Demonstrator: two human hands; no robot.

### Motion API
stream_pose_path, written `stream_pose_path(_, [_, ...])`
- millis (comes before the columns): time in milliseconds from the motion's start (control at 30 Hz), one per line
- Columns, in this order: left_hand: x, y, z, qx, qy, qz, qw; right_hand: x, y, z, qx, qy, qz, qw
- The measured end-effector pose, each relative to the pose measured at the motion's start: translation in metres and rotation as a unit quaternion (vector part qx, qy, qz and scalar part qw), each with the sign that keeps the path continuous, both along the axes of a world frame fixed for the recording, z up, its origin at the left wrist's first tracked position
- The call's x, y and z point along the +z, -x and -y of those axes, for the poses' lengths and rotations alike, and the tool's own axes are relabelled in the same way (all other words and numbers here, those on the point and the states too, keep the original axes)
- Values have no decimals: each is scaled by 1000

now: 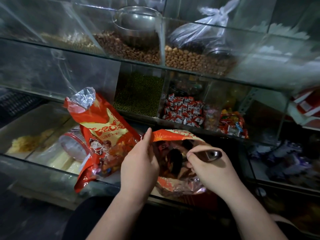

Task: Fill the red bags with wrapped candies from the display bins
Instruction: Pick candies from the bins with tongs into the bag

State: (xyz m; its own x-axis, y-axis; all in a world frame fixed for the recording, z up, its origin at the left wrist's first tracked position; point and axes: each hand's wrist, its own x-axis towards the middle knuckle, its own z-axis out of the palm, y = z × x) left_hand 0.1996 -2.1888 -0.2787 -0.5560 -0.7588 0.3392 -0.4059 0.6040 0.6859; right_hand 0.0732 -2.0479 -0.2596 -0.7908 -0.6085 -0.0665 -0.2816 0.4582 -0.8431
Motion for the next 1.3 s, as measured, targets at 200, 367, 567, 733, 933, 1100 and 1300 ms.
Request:
stream_pose_path(200, [-1,1,-2,-17,25,16,999,-3,-12,3,-135,128,217,958])
stream_pose_path(367, [-1,0,9,-16,-14,29,999,-1,-20,-4,-196,222,287,911])
stream_pose_path(567, [10,-2,31,-58,-93,41,993,6,-16,-20,-221,277,319,879])
stream_pose_path(733, [22,-20,12,14,77,-120,990,15,-15,-36,-220,309,346,858])
stream_pose_path(933, [-5,-8,-27,-96,61,-24,993,31,-14,-55,-189,325,319,870])
stream_pose_path(1100, [-18,5,-26,-57,25,109,992,43,-16,-76,-151,332,312,877])
stream_pose_path(1300, [-10,12,-41,-55,66,132,988,62,-20,-93,-95,335,293,891])
